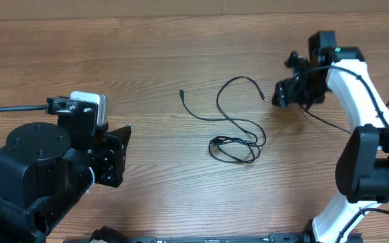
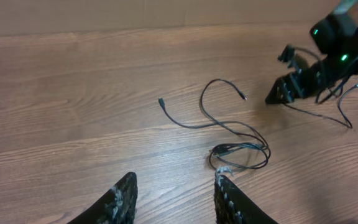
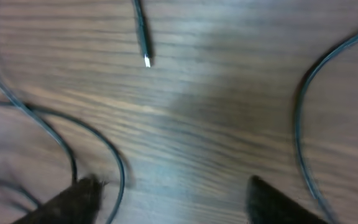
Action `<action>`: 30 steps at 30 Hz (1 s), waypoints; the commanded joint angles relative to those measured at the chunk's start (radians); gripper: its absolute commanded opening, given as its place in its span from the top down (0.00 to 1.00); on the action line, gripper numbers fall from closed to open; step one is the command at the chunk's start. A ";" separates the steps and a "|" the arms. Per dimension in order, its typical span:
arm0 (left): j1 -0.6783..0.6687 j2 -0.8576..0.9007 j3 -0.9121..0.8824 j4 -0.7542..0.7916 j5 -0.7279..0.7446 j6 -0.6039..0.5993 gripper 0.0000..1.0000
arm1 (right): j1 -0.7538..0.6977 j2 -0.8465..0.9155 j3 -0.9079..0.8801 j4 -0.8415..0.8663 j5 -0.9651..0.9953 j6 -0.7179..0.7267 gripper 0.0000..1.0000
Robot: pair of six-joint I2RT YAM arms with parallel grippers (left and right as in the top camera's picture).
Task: Untangle cables
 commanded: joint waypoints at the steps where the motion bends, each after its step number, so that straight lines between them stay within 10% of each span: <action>1: -0.002 0.000 -0.005 0.004 -0.017 -0.010 0.60 | -0.006 -0.010 -0.075 0.053 -0.008 0.023 0.29; 21: -0.002 0.004 -0.005 0.004 -0.017 -0.005 0.54 | -0.174 0.025 -0.094 0.146 0.035 -0.280 0.13; 27: -0.002 0.015 -0.005 0.005 -0.017 -0.006 0.53 | -0.218 0.085 -0.094 0.169 0.038 -0.284 0.35; 29: -0.002 0.021 -0.005 0.005 -0.018 -0.006 0.53 | -0.225 0.099 -0.094 0.177 0.038 -0.283 0.89; 30: -0.002 0.025 -0.005 0.006 -0.018 -0.006 0.53 | -0.227 0.102 -0.094 0.181 0.038 -0.283 0.96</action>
